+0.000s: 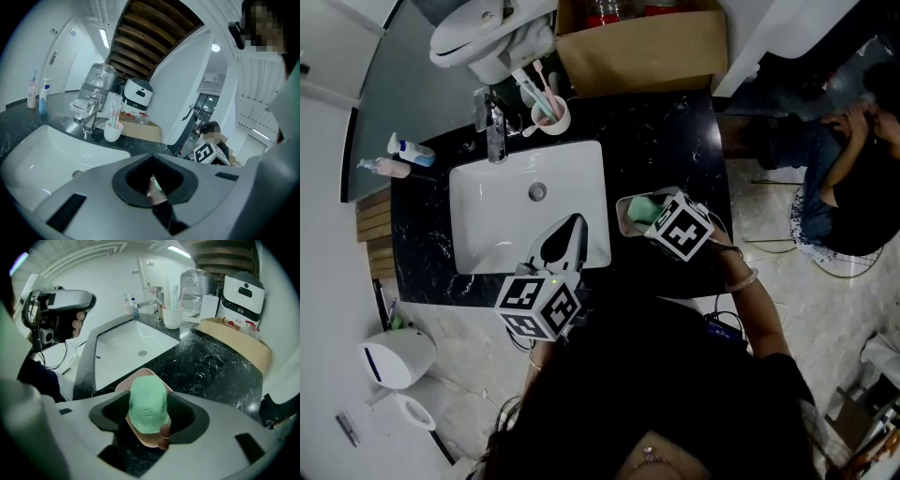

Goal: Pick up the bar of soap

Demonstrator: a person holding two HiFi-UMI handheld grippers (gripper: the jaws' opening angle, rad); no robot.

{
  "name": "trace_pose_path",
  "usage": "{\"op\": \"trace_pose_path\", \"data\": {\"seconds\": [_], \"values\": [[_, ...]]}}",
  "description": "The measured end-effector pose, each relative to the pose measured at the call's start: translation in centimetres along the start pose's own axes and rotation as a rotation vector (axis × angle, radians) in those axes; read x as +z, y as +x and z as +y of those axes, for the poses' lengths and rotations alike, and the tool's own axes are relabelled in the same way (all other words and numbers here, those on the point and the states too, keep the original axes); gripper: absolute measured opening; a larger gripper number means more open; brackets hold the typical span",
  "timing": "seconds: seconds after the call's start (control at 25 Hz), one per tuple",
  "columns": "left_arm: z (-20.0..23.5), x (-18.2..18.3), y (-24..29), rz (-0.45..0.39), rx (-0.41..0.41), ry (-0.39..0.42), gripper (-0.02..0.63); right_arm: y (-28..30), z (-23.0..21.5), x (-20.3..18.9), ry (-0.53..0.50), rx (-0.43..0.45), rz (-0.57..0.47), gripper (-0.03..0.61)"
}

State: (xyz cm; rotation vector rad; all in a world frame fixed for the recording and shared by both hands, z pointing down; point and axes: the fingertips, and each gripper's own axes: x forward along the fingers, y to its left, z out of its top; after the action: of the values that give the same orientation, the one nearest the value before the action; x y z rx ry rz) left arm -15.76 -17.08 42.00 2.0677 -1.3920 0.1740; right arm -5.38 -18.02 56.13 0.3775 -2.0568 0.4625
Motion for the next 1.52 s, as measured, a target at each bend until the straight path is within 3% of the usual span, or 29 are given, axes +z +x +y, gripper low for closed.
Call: {"op": "trace_pose_path", "data": {"seconds": [0.28, 0.72, 1.08, 1.52], "values": [[-0.8, 0.2, 0.2, 0.000, -0.011, 0.019, 0.005, -1.3, -0.4, 0.2, 0.180, 0.041, -0.131, 0.256], [-2.2, 0.9, 0.5, -0.002, -0.040, 0.051, 0.005, -6.8, -2.1, 2.0, 0.500, 0.144, -0.477, 0.256], [-5.5, 1.8, 0.6, -0.006, -0.117, 0.118, 0.005, -11.8, -1.5, 2.5, 0.594, 0.194, -0.681, 0.256], [-9.4, 1.2, -0.6, 0.046, -0.219, 0.120, 0.005, -18.7, 1.0, 4.4, 0.586, 0.238, -0.915, 0.256]]}}
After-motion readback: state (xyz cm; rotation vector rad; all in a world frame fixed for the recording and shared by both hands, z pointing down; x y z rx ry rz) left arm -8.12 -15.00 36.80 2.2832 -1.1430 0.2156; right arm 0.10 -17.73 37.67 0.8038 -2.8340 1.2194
